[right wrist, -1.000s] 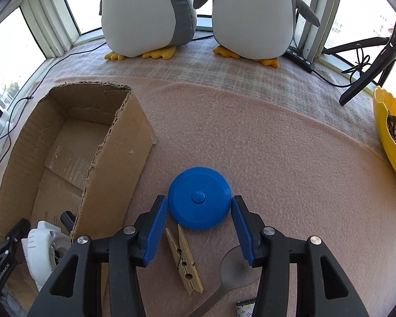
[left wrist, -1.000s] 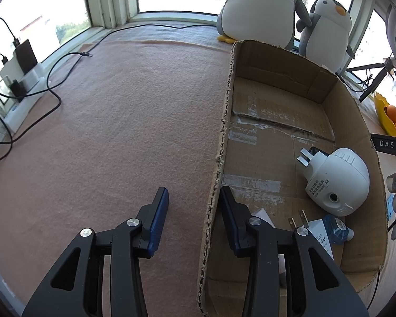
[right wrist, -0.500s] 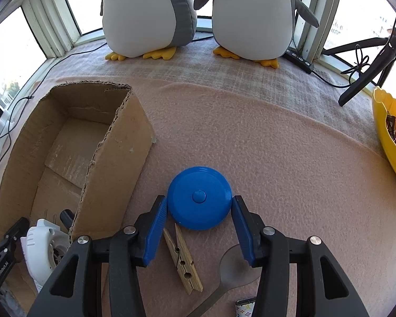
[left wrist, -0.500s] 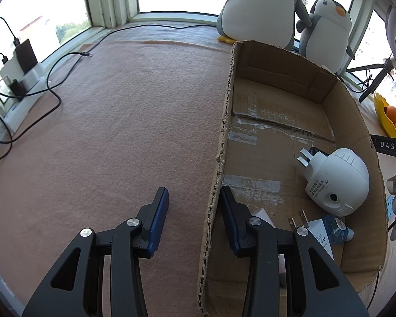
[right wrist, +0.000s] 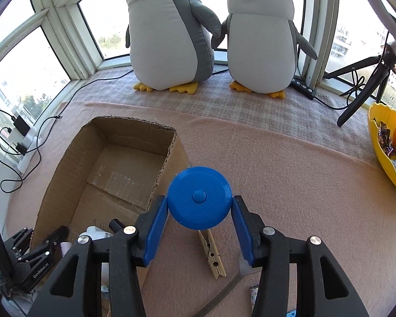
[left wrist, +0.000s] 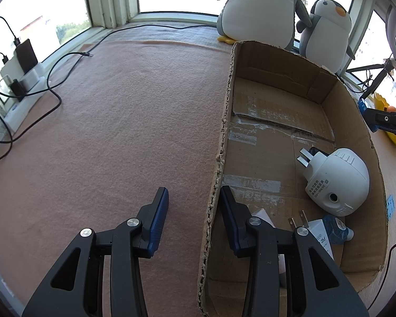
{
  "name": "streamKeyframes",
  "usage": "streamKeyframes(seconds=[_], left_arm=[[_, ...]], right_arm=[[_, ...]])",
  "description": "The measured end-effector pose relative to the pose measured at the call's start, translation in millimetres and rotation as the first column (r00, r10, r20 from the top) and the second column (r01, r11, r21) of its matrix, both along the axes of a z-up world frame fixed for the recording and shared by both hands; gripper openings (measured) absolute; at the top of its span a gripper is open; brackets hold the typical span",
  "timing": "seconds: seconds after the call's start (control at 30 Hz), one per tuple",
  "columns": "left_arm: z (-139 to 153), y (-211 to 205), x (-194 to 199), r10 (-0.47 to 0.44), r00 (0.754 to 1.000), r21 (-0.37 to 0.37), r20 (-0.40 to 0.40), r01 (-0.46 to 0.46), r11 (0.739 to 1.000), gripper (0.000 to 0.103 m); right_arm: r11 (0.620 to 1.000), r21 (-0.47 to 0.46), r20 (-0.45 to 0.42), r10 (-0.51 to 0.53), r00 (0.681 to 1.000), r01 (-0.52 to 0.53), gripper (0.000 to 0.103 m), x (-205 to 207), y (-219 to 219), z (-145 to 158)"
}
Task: Organize rigid objects
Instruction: 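Carry the blue tape measure into the box and release it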
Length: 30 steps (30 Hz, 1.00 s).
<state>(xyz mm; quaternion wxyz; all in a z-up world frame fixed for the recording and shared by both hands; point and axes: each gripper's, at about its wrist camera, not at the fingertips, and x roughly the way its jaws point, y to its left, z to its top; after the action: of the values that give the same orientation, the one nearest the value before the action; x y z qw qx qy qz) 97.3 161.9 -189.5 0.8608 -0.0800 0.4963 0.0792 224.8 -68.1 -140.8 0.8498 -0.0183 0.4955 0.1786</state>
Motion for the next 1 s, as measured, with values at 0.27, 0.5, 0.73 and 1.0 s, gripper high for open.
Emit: streamKeyframes(seconds=[0.27, 0.5, 0.73, 1.0], left_arm=[[0.4, 0.1, 0.0, 0.0, 1.0, 0.0, 0.0, 0.0, 1.0, 0.038], [0.4, -0.1, 0.1, 0.0, 1.0, -0.001, 0.001, 0.0, 1.0, 0.038], [0.2, 0.1, -0.2, 0.0, 1.0, -0.001, 0.001, 0.0, 1.0, 0.038], [0.2, 0.1, -0.3, 0.0, 1.0, 0.0, 0.001, 0.0, 1.0, 0.038]], right_arm=[[0.997, 0.01, 0.035, 0.081, 0.996, -0.081, 0.045, -12.7, 34.1, 13.8], [0.99, -0.003, 0.036, 0.14, 0.989, -0.14, 0.046, -21.9, 60.4, 10.8], [0.981, -0.044, 0.043, 0.189, 0.981, -0.187, 0.046, -28.1, 83.4, 5.1], [0.979, -0.068, 0.038, 0.197, 0.98, -0.194, 0.046, -28.5, 89.4, -0.9]])
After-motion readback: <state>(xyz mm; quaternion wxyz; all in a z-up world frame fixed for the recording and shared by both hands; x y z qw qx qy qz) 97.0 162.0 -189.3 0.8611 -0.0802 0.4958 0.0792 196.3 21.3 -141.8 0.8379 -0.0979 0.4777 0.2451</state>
